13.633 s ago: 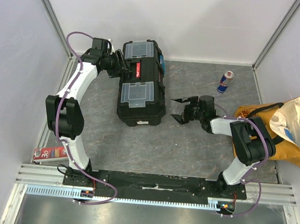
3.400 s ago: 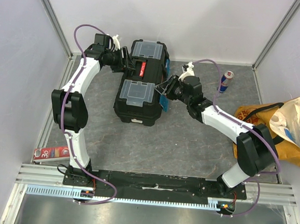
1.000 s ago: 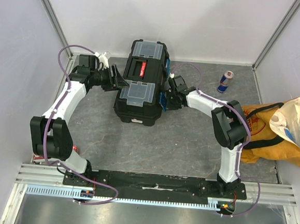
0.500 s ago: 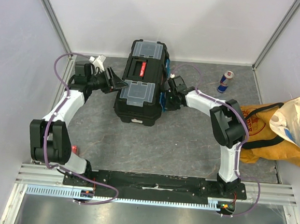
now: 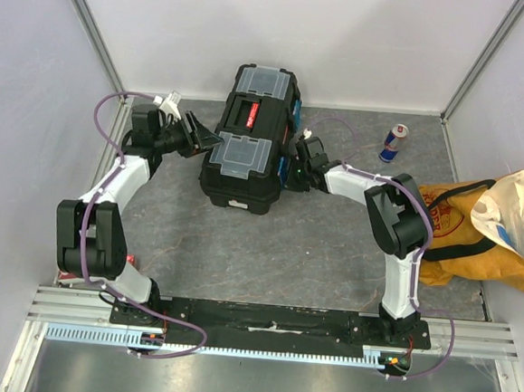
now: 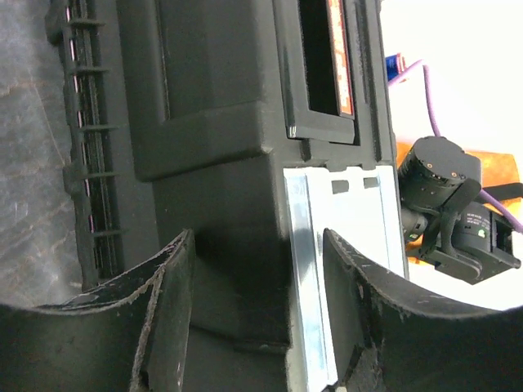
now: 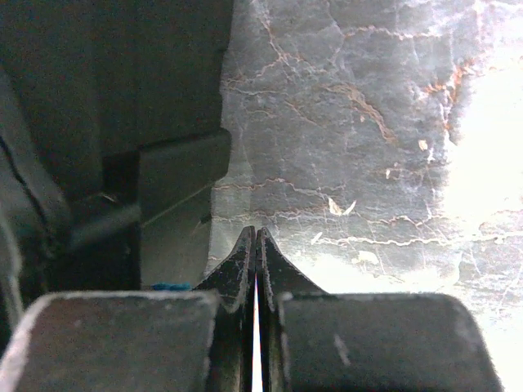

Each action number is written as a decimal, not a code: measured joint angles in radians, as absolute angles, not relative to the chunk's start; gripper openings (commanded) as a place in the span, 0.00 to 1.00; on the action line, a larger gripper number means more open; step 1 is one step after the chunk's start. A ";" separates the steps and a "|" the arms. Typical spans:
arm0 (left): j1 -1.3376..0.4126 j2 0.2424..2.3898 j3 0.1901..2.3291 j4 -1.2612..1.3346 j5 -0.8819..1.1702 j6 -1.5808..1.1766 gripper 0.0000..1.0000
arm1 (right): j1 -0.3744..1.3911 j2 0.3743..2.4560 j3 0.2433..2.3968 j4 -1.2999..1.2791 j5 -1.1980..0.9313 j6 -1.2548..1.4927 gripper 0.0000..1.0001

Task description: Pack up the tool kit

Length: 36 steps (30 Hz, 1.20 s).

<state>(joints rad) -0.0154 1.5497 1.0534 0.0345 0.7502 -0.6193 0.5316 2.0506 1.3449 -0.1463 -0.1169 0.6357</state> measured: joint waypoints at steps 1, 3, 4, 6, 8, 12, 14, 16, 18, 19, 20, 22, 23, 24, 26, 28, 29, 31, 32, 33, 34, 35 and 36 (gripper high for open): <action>-0.014 1.551 1.071 0.000 0.746 -0.608 0.38 | 0.532 2.045 1.332 -0.134 -0.113 0.643 0.00; -0.012 1.553 1.117 -0.098 0.735 -0.585 0.40 | 0.535 2.030 1.302 -0.113 -0.091 0.668 0.01; -0.010 1.552 1.134 -0.135 0.731 -0.575 0.42 | 0.540 2.019 1.291 -0.112 -0.074 0.677 0.04; -0.004 1.550 1.170 -0.238 0.735 -0.561 0.45 | 0.546 1.991 1.276 -0.128 -0.030 0.684 0.09; -0.004 1.543 1.192 -0.315 0.734 -0.556 0.47 | 0.545 1.951 1.272 -0.166 0.024 0.686 0.21; -0.005 1.508 1.226 -0.475 0.685 -0.545 0.57 | 0.525 1.828 1.272 -0.263 0.153 0.694 0.39; -0.006 1.489 1.253 -0.550 0.635 -0.535 0.60 | 0.502 1.757 1.272 -0.324 0.230 0.698 0.51; -0.006 1.457 1.274 -0.613 0.575 -0.530 0.65 | 0.475 1.691 1.272 -0.377 0.297 0.705 0.60; -0.006 1.415 1.293 -0.659 0.519 -0.524 0.69 | 0.447 1.620 1.270 -0.434 0.364 0.705 0.69; -0.006 1.389 1.303 -0.676 0.492 -0.519 0.71 | 0.440 1.594 1.270 -0.454 0.386 0.706 0.72; -0.006 1.365 1.309 -0.687 0.472 -0.514 0.75 | 0.433 1.562 1.269 -0.476 0.412 0.705 0.75; -0.006 1.304 1.316 -0.710 0.427 -0.495 0.78 | 0.430 1.486 1.260 -0.522 0.463 0.701 0.83; -0.006 1.272 1.316 -0.720 0.408 -0.483 0.79 | 0.430 1.454 1.256 -0.538 0.479 0.699 0.96; -0.006 1.233 1.316 -0.736 0.384 -0.469 0.79 | 0.431 1.398 1.243 -0.559 0.505 0.694 0.98; -0.006 1.178 1.315 -0.756 0.343 -0.449 0.80 | 0.434 1.319 1.227 -0.587 0.544 0.695 0.98; -0.006 1.116 1.303 -0.766 0.304 -0.434 0.80 | 0.435 1.221 1.203 -0.616 0.588 0.693 0.98; -0.006 1.081 1.295 -0.773 0.283 -0.428 0.80 | 0.435 1.161 1.192 -0.628 0.610 0.690 0.98; -0.006 1.025 1.278 -0.781 0.253 -0.417 0.80 | 0.435 1.075 1.185 -0.642 0.634 0.676 0.98; -0.006 0.996 1.269 -0.788 0.233 -0.412 0.80 | 0.434 1.035 1.184 -0.643 0.643 0.663 0.98; -0.006 0.971 1.263 -0.799 0.210 -0.407 0.80 | 0.434 1.001 1.184 -0.642 0.653 0.652 0.98; -0.006 0.950 1.258 -0.809 0.192 -0.402 0.80 | 0.435 0.966 1.184 -0.640 0.663 0.635 0.98; -0.006 0.931 1.252 -0.817 0.175 -0.398 0.80 | 0.435 0.942 1.182 -0.638 0.671 0.624 0.98; -0.006 0.916 1.246 -0.826 0.158 -0.395 0.80 | 0.435 0.924 1.179 -0.636 0.677 0.613 0.98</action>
